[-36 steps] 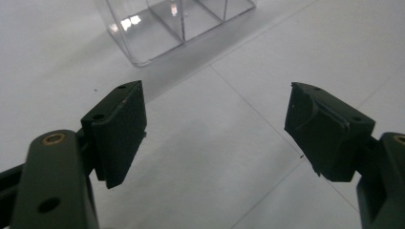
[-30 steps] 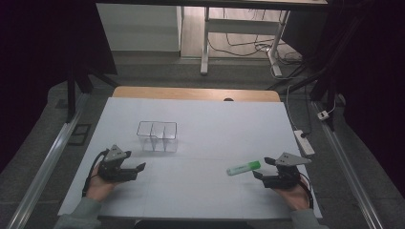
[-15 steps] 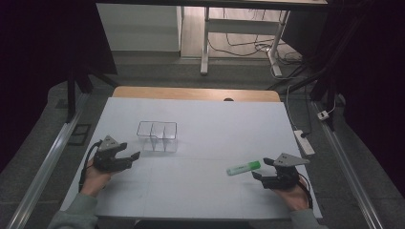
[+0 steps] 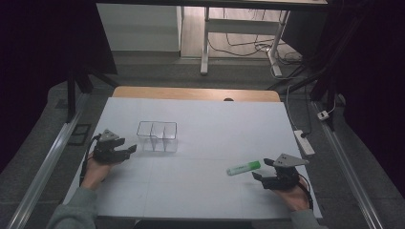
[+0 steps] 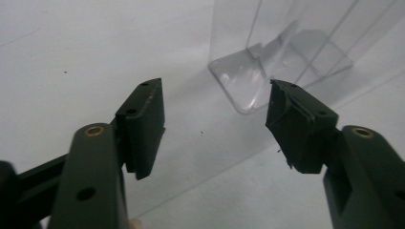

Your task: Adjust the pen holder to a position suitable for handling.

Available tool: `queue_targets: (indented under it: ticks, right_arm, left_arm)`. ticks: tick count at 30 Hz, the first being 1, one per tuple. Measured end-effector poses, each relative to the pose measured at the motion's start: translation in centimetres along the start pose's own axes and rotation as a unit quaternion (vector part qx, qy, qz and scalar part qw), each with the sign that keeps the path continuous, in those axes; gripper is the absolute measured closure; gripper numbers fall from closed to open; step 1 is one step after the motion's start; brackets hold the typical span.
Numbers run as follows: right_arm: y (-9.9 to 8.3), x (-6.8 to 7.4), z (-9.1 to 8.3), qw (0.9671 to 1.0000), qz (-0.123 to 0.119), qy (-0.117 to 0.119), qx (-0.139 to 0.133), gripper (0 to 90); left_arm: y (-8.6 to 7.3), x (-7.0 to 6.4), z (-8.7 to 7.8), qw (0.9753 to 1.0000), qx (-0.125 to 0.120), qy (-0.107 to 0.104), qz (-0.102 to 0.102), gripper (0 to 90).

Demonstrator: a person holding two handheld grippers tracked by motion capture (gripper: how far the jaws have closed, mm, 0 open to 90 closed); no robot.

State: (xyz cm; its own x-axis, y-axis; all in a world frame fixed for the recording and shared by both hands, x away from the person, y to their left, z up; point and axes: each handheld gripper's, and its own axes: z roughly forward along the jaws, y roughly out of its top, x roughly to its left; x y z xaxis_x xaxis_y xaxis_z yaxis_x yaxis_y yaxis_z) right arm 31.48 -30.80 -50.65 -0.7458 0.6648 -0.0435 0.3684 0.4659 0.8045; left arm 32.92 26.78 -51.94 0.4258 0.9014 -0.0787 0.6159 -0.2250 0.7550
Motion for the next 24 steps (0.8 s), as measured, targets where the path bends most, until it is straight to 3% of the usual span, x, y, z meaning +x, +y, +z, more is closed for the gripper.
queue_targets:
  ticks: [4,10,11,13,15,24]
  right_arm:
    - [0.0,0.0,0.0,1.0,0.0,-0.001,0.002,25.8]
    - [0.0,0.0,0.0,1.0,-0.002,-0.005,0.003,25.8]
    - [0.0,0.0,-0.1,1.0,-0.002,-0.003,0.004,25.8]
    - [0.0,0.0,-0.1,1.0,-0.002,-0.004,0.004,25.8]
    - [-0.1,0.0,-0.1,1.0,0.0,-0.005,0.001,25.8]
    - [-0.1,-0.1,-0.1,1.0,-0.001,-0.007,0.003,25.8]
  left_arm:
    - [0.4,0.2,0.8,0.9999,0.005,0.013,-0.002,47.5]
    - [1.0,0.4,1.9,0.9997,0.017,0.015,0.0,60.3]
    - [1.3,0.6,2.4,0.9998,0.021,0.007,-0.002,68.8]
    - [1.4,0.6,2.6,0.9998,0.021,0.003,-0.004,72.6]
    - [1.5,0.8,2.9,0.9996,0.027,-0.002,-0.005,85.7]
    - [1.4,0.7,3.4,0.9992,0.034,-0.018,-0.01,89.1]
